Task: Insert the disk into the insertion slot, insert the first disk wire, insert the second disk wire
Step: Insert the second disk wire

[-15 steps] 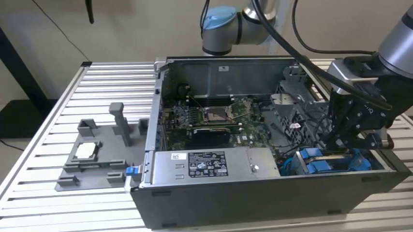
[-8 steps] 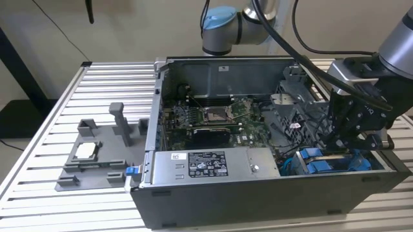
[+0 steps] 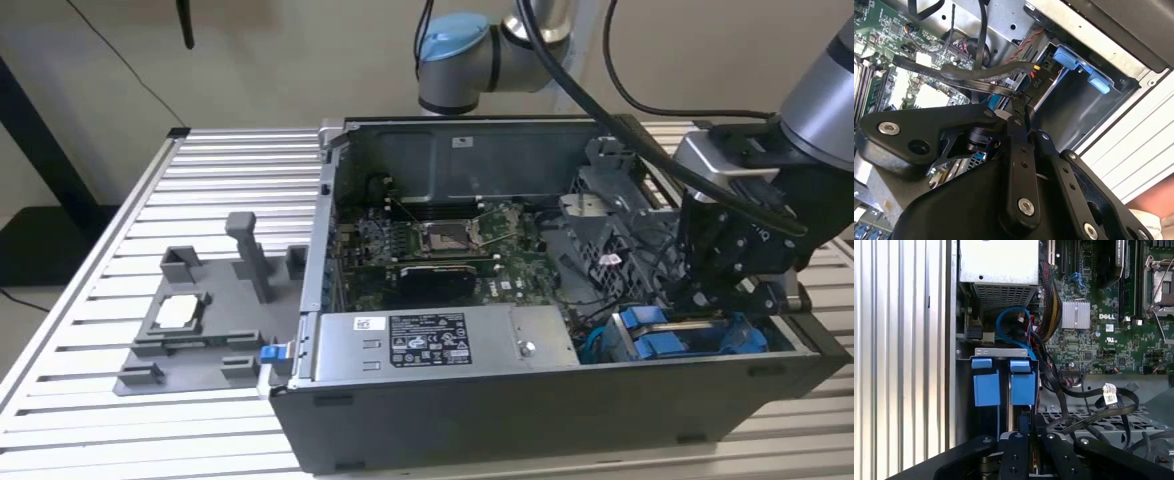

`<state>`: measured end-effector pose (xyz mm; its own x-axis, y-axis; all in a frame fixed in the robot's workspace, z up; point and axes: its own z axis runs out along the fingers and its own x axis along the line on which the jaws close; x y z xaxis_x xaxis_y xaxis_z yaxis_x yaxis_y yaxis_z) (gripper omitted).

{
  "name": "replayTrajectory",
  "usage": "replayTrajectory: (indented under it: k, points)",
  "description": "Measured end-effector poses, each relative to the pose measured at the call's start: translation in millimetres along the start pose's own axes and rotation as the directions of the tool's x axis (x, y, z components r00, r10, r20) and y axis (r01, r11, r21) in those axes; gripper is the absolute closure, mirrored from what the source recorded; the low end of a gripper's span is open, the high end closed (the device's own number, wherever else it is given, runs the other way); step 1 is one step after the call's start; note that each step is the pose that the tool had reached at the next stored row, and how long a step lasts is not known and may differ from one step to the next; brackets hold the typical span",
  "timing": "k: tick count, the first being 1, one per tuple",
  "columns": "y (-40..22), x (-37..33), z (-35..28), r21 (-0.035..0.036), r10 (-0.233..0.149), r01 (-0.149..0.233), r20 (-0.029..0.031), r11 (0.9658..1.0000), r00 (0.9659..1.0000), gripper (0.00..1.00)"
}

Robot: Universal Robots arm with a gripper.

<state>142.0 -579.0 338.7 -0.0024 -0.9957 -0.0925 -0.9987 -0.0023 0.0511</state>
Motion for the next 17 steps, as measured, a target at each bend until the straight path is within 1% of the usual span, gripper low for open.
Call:
replayTrajectory:
  k: [5, 7, 8, 10, 11, 17]
  points:
    - [-0.1, 0.2, 2.1, -0.0004, 0.000, 0.000, -0.0015, 1.0000, 1.0000, 0.84]
    - [-0.1, 0.3, 2.4, -0.0006, 0.000, 0.000, -0.0012, 1.0000, 1.0000, 0.84]
    - [-0.2, 0.3, 2.9, -0.0005, 0.000, 0.000, 0.0000, 1.0000, 1.0000, 0.82]
    - [-0.1, 0.2, 2.3, -0.0006, 0.000, 0.000, -0.0001, 1.0000, 1.0000, 0.82]
    - [0.0, 0.0, 0.1, -0.0007, 0.000, 0.000, -0.0004, 1.0000, 1.0000, 0.76]
    - [1.1, -1.9, -20.5, -0.0007, 0.001, -0.001, -0.0006, 1.0000, 1.0000, 0.76]
